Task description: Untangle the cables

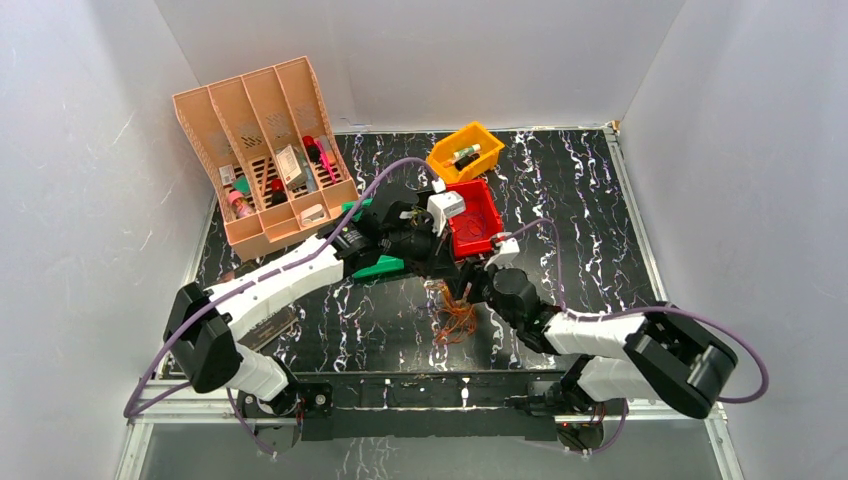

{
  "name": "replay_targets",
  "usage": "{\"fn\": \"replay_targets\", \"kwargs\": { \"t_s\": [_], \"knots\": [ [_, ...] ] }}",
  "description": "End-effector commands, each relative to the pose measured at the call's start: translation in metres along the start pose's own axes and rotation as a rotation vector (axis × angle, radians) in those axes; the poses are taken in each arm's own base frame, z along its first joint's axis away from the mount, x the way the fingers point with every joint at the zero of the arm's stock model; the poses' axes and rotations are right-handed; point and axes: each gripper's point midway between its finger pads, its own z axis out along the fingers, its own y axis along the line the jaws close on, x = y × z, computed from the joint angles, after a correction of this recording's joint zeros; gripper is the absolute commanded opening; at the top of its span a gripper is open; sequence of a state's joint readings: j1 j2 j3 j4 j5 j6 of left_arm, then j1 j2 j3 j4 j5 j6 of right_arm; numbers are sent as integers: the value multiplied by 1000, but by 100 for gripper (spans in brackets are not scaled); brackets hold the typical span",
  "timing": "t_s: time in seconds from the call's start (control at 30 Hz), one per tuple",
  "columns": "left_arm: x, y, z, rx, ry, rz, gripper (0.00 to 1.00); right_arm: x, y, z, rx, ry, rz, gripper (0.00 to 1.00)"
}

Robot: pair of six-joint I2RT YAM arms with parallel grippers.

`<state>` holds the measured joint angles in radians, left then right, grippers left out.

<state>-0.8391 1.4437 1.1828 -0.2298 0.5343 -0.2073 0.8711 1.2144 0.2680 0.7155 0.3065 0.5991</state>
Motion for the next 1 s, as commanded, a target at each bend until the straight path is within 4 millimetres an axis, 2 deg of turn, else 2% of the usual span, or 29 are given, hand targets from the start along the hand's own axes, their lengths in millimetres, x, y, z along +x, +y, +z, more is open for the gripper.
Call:
{"fn": "replay_targets", "kwargs": {
  "t_s": [0.0, 0.13, 0.37, 0.5, 0.7, 0.97],
  "knots": [
    [-31, -40, -31, 81, -62, 28, 0, -29, 19, 15, -47, -116, 4, 67],
    [-61, -51, -49, 46, -112, 41, 0, -17, 12, 21, -39, -96, -39, 66],
    [-116, -62, -89, -64, -216, 100, 0, 21, 19, 21, -135, 37, -58, 63],
    [-140, -59, -108, -154, -252, 138, 0, 36, 17, 10, -156, 85, -42, 62],
    [-184, -63, -143, -263, -350, 225, 0, 52, -2, -8, -106, 137, -33, 57],
    [-224, -55, -183, -438, -457, 314, 0, 72, -20, -42, -77, 207, -8, 55]
  ]
}}
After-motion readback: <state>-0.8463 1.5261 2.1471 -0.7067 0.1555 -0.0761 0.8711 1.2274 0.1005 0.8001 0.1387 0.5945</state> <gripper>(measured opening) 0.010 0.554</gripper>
